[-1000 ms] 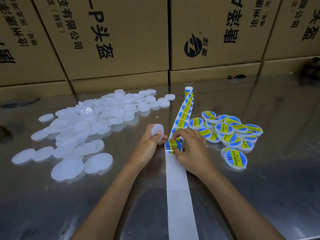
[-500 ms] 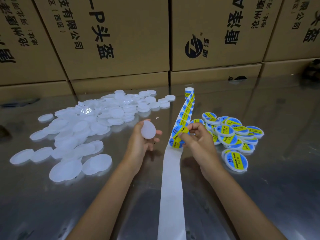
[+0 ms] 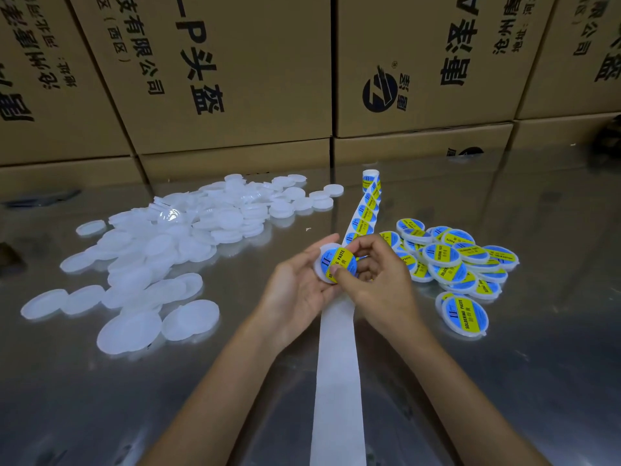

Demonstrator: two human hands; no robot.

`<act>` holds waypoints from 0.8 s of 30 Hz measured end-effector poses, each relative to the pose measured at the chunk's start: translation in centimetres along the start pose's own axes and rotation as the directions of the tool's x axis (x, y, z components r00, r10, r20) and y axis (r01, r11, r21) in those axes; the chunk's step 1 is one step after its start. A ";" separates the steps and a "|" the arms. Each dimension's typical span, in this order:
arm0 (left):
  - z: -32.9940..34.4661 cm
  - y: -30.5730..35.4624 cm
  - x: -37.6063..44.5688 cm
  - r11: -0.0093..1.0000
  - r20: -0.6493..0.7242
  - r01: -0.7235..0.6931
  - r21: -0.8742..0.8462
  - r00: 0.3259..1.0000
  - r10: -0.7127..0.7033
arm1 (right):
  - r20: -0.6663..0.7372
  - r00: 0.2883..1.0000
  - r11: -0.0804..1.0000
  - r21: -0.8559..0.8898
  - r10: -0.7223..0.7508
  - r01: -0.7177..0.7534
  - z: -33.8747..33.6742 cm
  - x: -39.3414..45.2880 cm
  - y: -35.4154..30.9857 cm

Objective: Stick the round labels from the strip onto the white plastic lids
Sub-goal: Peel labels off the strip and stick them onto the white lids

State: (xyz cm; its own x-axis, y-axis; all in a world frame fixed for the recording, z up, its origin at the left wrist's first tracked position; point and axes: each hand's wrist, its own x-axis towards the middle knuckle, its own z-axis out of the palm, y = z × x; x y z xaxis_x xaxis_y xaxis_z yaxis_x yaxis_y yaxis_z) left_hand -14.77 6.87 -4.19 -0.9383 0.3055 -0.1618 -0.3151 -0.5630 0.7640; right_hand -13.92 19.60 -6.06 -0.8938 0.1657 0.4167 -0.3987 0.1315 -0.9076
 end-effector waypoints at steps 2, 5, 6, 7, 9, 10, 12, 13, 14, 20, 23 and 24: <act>0.1 -0.1 -0.1 1.000 0.011 0.002 0.001 1.000 -0.002 | 0.006 1.000 1.000 0.000 -0.006 0.006 -0.1 0.0 0.1; 0.1 -0.2 -0.1 1.000 0.013 0.001 0.011 1.000 -0.001 | 0.005 1.000 1.000 0.002 -0.017 0.017 -0.3 0.0 0.2; 0.1 -0.2 -0.1 1.000 0.012 0.000 0.011 1.000 0.000 | 0.000 1.000 1.000 -0.005 -0.023 0.023 -0.3 0.0 0.3; 0.2 -0.2 -0.1 1.000 0.012 -0.001 0.013 1.000 0.000 | -0.005 1.000 0.999 -0.016 -0.030 0.030 -0.2 0.0 0.3; 0.3 -0.1 -0.3 1.000 0.013 -0.001 0.016 1.000 0.001 | -0.012 0.999 0.998 -0.050 -0.050 0.049 -0.2 -0.1 0.4; 0.3 -0.1 -0.3 1.000 0.012 -0.001 0.011 1.000 0.001 | -0.011 0.998 0.995 -0.072 -0.069 0.068 -0.2 -0.1 0.4; 0.4 -0.1 -0.4 1.000 0.010 0.001 -0.002 1.000 -0.001 | -0.003 0.993 0.985 -0.132 -0.115 0.113 -0.3 -0.2 0.4; 0.4 -0.2 -0.4 1.000 0.008 0.001 -0.003 1.000 -0.001 | -0.001 0.991 0.977 -0.165 -0.135 0.133 -0.3 -0.3 0.5; 0.4 -0.2 -0.4 1.000 0.006 0.000 -0.001 1.000 0.000 | -0.003 0.988 0.968 -0.198 -0.155 0.151 -0.3 -0.3 0.5; 0.2 0.0 -0.4 0.999 0.030 -0.017 -0.049 0.999 0.018 | -0.057 0.969 0.897 -0.395 -0.239 0.198 -0.8 -0.3 0.8; 0.2 0.0 -0.4 0.998 0.060 -0.009 -0.068 0.998 0.013 | -0.070 0.981 0.918 -0.368 -0.181 0.144 -0.7 -0.2 0.8; 0.2 0.0 -0.4 0.998 0.073 -0.003 -0.066 0.997 0.008 | -0.058 0.978 0.915 -0.368 -0.199 0.165 -0.5 -0.3 0.8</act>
State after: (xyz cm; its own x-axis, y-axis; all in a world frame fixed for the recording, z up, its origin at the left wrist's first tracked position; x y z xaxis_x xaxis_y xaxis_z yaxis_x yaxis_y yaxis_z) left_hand -14.39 6.93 -4.03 -0.9279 0.3565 -0.1093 -0.3208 -0.6137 0.7215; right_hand -13.88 20.19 -6.88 -0.7831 0.1922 0.5915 -0.4369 0.5068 -0.7431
